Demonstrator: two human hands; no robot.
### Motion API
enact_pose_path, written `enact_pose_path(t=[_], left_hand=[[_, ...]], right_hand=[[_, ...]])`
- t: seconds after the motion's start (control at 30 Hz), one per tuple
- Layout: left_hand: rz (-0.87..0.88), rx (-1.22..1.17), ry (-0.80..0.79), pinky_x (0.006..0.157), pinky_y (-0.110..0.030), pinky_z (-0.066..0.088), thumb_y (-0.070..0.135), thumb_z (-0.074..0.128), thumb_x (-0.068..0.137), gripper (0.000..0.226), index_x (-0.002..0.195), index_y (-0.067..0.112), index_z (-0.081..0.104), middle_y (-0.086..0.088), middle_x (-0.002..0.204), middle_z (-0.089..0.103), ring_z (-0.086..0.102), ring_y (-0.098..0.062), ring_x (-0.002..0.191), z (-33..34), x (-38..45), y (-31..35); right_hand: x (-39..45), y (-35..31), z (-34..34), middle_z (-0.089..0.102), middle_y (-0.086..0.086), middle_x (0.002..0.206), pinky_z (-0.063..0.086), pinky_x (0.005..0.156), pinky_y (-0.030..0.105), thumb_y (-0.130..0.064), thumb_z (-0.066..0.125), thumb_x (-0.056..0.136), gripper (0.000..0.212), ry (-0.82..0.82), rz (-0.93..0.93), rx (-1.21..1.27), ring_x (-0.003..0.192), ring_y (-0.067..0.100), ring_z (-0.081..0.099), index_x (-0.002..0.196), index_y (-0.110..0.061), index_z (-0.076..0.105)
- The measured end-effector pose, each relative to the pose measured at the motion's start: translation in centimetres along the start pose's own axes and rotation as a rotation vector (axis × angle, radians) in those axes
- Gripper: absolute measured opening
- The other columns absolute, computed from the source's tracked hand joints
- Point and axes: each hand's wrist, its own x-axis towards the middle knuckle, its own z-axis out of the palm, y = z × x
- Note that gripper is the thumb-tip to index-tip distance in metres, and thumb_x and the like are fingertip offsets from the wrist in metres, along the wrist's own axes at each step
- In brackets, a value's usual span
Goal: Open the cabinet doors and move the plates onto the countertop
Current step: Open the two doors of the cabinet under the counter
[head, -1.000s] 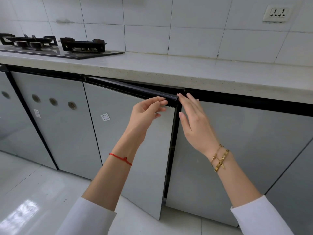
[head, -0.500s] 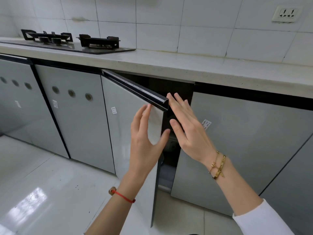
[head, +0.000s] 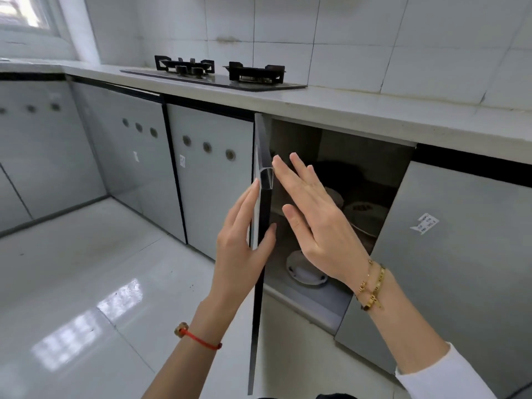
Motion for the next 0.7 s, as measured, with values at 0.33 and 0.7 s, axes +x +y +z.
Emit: enact_pose_path(t=[0.33,0.7], left_hand=[[0.004,0.132,0.137,0.105,-0.04,0.046,0.005,0.063,0.089,0.057,0.143,0.009,0.044,0.001,0.141,0.054,0.051,-0.012,0.131,-6.8,-0.1,-2.8],[-0.114,0.191,0.2,0.109,-0.031,0.042,-0.006,0.053,0.09,0.064,0.148,0.016,0.036,0.008,0.144,0.05,0.047,-0.003,0.132,-12.6,2.2,-7.3]], right_hand=[[4.9,-2.7,6.2,0.03,0.0,0.157,0.014,0.123,0.04,-0.023,0.042,0.101,0.052,-0.014,-0.12,0.156,0.15,0.014,0.011,0.15,-0.01,0.029],[10.3,-5.0,13.7,0.019,-0.001,0.161,0.009,0.123,0.036,-0.026,0.04,0.102,0.055,-0.051,-0.211,0.107,0.15,0.011,0.004,0.152,-0.013,0.021]])
